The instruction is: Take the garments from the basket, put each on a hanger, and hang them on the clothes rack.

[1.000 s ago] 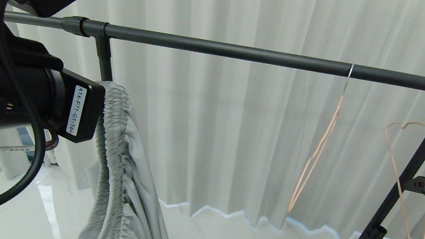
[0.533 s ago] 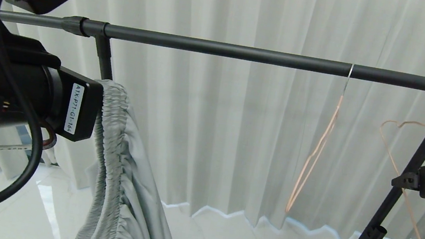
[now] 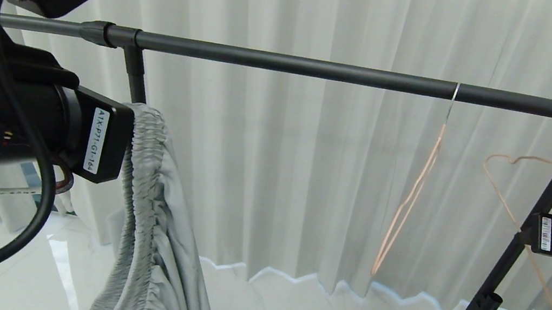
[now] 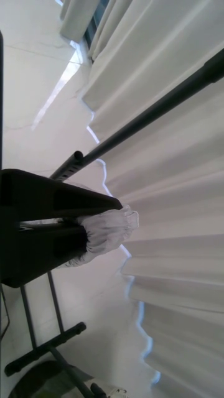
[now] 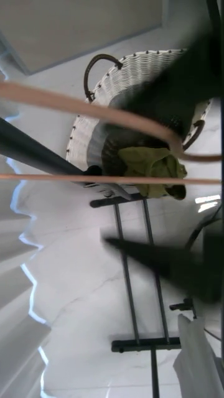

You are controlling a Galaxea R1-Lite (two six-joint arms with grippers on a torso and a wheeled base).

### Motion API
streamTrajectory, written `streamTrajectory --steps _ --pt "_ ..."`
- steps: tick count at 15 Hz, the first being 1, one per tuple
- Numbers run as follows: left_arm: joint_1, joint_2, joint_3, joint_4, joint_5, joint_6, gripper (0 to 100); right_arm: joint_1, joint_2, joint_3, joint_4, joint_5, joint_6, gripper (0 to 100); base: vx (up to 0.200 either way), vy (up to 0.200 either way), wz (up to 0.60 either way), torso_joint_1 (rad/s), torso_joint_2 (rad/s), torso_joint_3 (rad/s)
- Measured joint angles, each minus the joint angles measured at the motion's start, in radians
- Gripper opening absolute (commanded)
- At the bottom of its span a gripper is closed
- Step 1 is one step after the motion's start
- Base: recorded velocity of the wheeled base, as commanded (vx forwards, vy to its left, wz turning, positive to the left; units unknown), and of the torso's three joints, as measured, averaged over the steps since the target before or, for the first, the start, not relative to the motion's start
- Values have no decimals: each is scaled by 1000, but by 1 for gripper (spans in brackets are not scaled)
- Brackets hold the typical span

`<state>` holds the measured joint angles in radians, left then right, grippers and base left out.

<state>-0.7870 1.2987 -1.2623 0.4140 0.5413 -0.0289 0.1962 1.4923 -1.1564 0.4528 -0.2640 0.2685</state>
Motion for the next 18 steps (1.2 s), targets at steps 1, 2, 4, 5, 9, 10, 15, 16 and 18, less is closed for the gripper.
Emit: streamTrajectory --steps 1,2,4,5,9,10,15,16,18 --pt "0 0 1 0 0 0 0 0 2 -2 0 0 0 0 0 0 0 0 0 0" --pt "0 0 1 0 0 0 0 0 2 -6 1 0 0 0 0 0 0 0 0 0" --pt "0 0 1 0 0 0 0 0 2 -13 1 1 0 0 0 0 0 0 0 0" --pt "0 0 1 0 0 0 0 0 1 -15 1 1 -1 0 0 0 0 0 0 0" --pt "0 0 1 0 0 0 0 0 -11 -17 1 2 -4 0 0 0 0 0 0 0" --pt "0 0 1 0 0 0 0 1 -19 -17 1 6 -5 0 0 0 0 0 0 0" --pt "0 0 1 0 0 0 0 4 -92 -17 1 43 -17 0 0 0 0 0 0 0" --pt "0 0 1 0 0 0 0 8 -112 -16 2 55 -20 0 0 0 0 0 0 0" --pt "0 0 2 0 0 0 0 13 -159 -9 13 67 -48 0 0 0 0 0 0 0"
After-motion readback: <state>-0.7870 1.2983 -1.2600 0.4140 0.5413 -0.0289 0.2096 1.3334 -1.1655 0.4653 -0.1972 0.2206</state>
